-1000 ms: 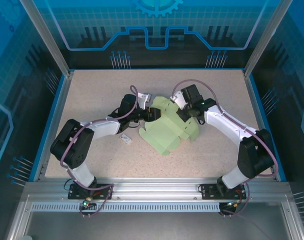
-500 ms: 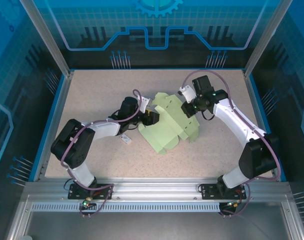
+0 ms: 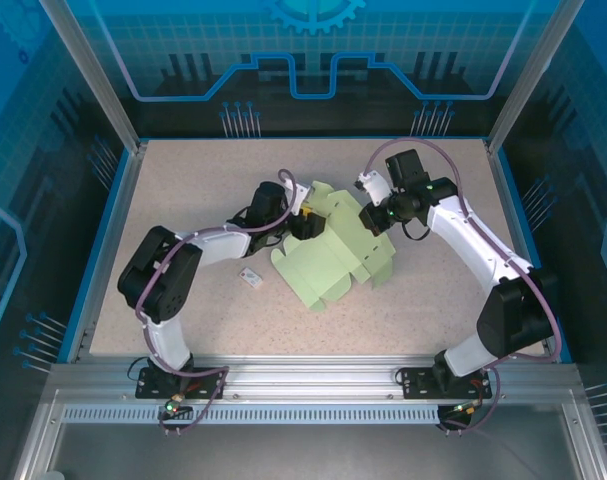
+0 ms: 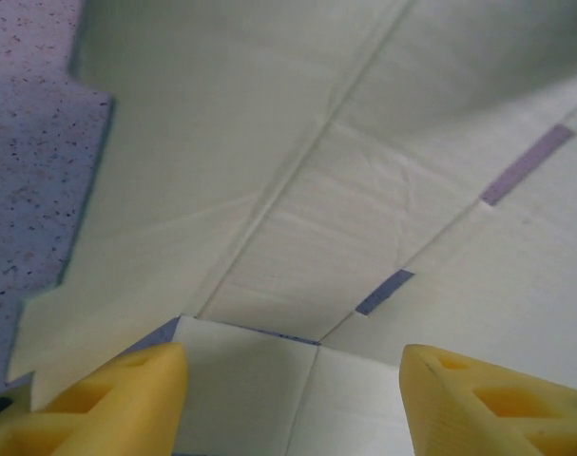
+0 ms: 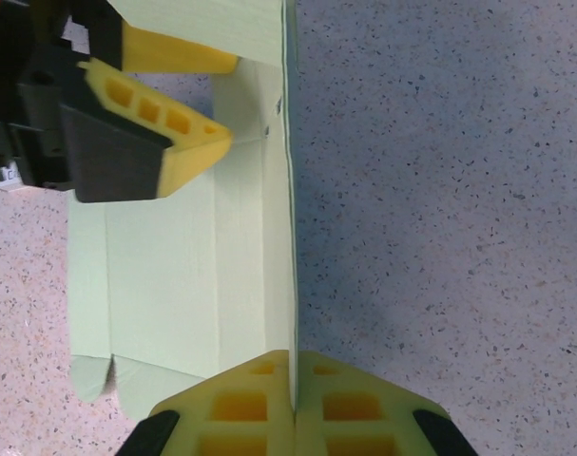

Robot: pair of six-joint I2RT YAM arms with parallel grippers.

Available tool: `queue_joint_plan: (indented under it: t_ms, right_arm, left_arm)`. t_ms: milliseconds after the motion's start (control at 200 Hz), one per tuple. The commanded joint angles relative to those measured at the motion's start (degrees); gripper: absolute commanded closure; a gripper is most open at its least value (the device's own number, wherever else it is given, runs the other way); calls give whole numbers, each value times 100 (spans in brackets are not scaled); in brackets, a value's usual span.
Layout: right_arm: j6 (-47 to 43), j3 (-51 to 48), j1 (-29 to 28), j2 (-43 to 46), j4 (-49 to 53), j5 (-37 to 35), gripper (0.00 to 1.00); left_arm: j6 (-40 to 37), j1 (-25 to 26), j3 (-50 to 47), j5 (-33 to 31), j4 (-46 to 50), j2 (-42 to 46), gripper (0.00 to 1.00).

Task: Fold the paper box

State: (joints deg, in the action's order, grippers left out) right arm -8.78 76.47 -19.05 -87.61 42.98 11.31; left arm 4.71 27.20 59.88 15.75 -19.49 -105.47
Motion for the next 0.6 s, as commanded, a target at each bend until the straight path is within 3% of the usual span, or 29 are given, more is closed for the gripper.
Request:
queue_joint_plan:
  t_ms: [0, 450, 595]
  right_arm:
    - [-17, 169, 59, -45, 168, 230, 95]
    - [-45, 130, 68, -142, 99, 404, 95]
    - [-14, 108, 68, -175, 70, 379, 95]
  left_arm:
    - [-252, -25, 258, -158, 225, -148, 37]
    - [-382, -40, 383, -458, 266, -441, 34]
    - [-340, -43, 338, -118, 248, -375, 37]
